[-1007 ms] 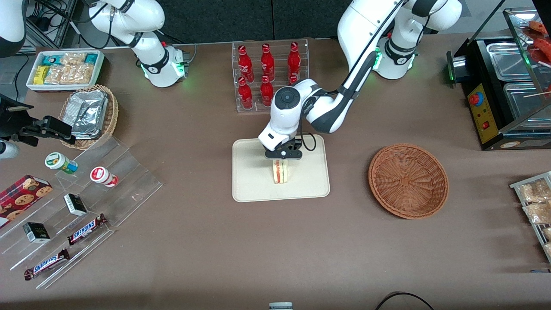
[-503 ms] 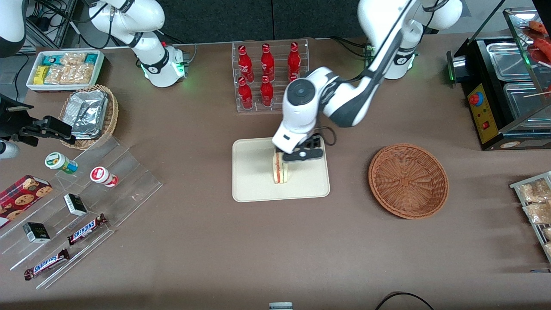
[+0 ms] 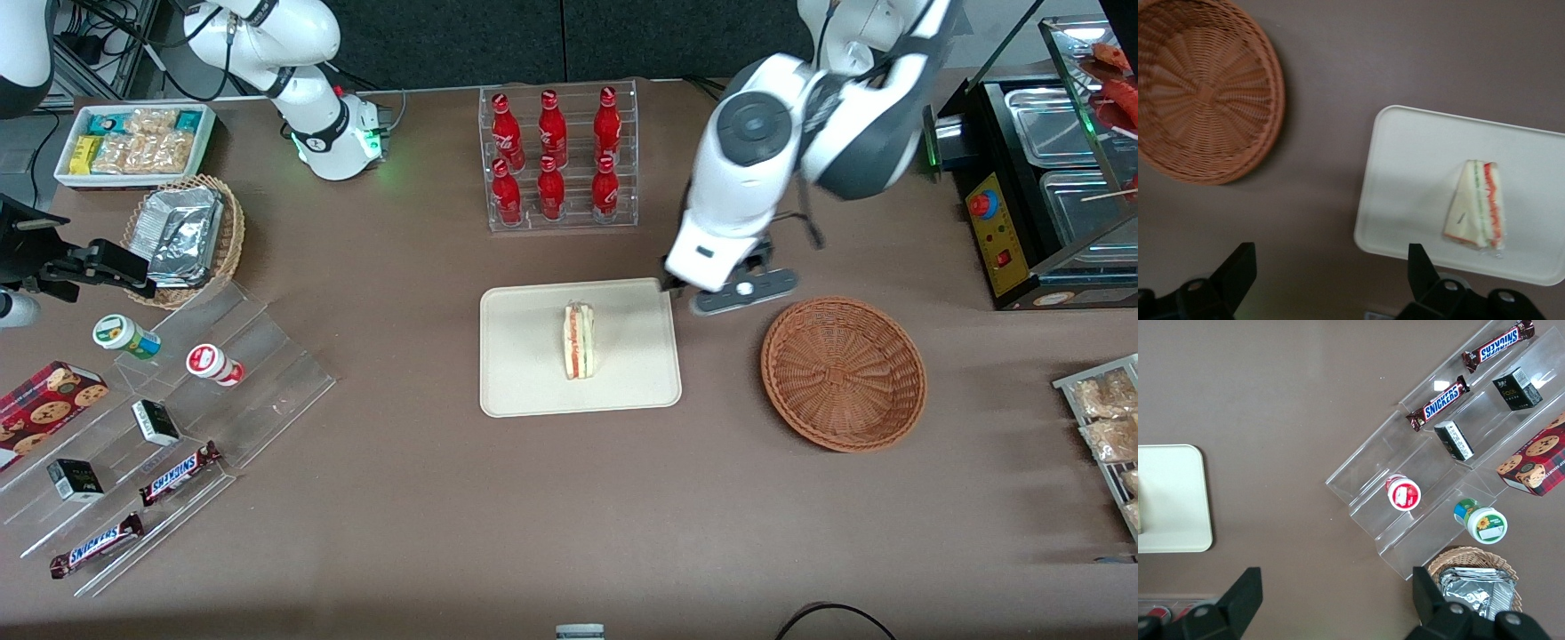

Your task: Place sandwich from basket to tray

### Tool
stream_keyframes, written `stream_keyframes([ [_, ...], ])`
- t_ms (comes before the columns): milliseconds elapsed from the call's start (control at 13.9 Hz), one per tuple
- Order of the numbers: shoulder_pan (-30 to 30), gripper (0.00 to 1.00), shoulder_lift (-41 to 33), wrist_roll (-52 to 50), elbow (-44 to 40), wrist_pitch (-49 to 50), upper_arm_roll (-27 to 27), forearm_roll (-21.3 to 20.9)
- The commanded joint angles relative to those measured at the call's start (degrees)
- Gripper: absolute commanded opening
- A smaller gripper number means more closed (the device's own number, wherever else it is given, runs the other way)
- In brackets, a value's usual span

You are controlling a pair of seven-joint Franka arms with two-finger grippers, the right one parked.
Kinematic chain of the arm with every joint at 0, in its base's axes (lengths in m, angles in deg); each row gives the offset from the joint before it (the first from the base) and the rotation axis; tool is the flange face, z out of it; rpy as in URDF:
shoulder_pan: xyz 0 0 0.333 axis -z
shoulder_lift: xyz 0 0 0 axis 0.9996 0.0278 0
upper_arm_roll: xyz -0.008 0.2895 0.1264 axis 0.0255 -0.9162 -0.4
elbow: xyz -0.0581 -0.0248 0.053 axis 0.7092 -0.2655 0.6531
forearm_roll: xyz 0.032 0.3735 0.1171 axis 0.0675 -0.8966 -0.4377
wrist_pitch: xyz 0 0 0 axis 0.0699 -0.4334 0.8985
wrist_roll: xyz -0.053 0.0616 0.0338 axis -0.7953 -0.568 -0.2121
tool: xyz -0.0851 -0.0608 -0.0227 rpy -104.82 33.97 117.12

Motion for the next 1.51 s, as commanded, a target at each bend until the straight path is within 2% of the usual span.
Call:
stream_keyframes([
  [0, -3.7, 1.0, -3.3, 6.1, 1.1, 4.3, 0.2, 1.0],
  [431, -12.9, 1.0, -8.6, 20.1, 1.0, 11.5, 0.2, 1.0],
  [719, -18.5, 1.0, -9.6, 31.8, -3.8, 19.7, 0.1, 1.0],
  [935, -20.2, 1.0, -11.7, 40.9, -4.5, 22.7, -4.5, 1.0],
  [1294, -20.3, 1.0, -12.9, 43.5, -5.3, 23.1, -8.3, 0.5],
  [1438, -24.4, 1.0, -12.2, 43.9, -6.5, 23.2, -6.9, 0.8],
])
